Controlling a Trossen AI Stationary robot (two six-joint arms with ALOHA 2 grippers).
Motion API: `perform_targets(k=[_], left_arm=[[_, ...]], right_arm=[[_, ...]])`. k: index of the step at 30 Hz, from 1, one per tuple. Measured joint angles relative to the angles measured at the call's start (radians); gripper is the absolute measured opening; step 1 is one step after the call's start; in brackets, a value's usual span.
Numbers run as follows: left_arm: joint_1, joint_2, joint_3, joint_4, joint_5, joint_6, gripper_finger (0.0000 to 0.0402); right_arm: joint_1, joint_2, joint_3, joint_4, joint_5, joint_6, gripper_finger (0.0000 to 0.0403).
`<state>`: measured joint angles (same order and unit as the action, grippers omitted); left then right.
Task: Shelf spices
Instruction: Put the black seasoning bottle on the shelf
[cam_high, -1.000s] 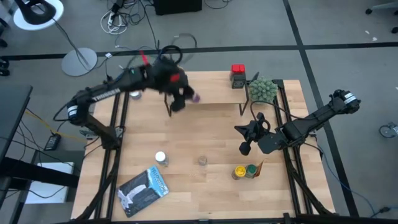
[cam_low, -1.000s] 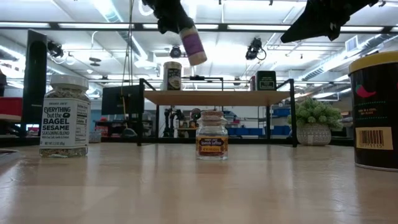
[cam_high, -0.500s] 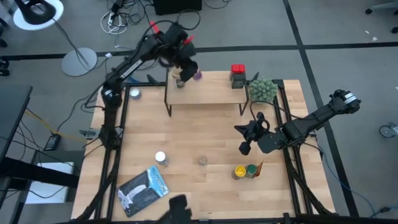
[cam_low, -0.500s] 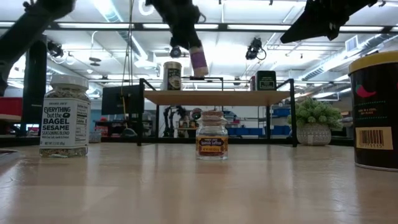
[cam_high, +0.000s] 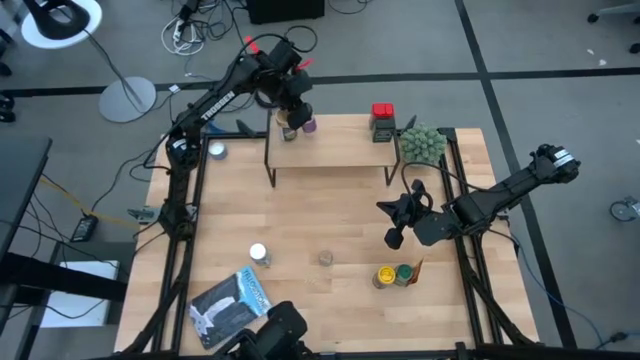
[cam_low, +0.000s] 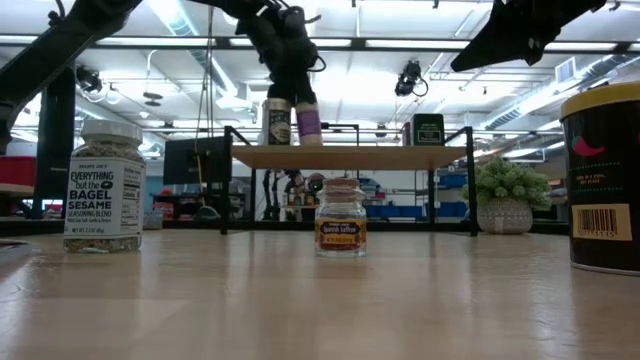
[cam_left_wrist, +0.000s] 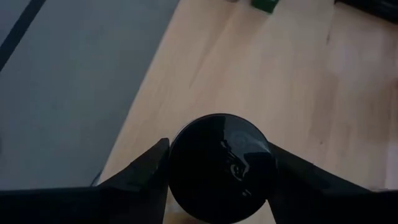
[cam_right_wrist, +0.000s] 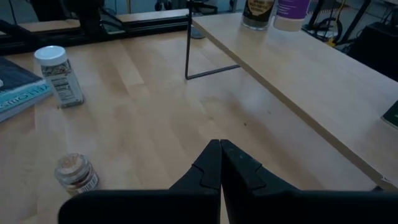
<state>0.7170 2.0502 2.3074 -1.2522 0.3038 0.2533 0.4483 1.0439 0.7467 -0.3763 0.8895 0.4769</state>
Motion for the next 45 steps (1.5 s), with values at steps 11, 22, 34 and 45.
perform_targets(k=[11,22,34,45], left_arm=[[-0.054,0.002,-0.04,0.014,-0.04,0.029,0.0211],[-0.072,0.002,-0.066,0.032,-0.099,0.031,0.0218],[-0.085,0.003,-0.068,0.053,-0.099,0.001,0.0261],[-0.085,0.003,-0.068,0.051,-0.145,0.009,0.0289]], right_arm=[[-0.001,0.0,0.0,-0.001,-0.003,0.0,0.0001],[-0.001,0.0,0.0,-0.001,-0.003,0.0,0.0001],[-0.001,0.0,0.0,-0.001,-0.003,0.0,0.0001],[-0.001,0.0,0.0,-0.001,-0.003,0.0,0.0002]])
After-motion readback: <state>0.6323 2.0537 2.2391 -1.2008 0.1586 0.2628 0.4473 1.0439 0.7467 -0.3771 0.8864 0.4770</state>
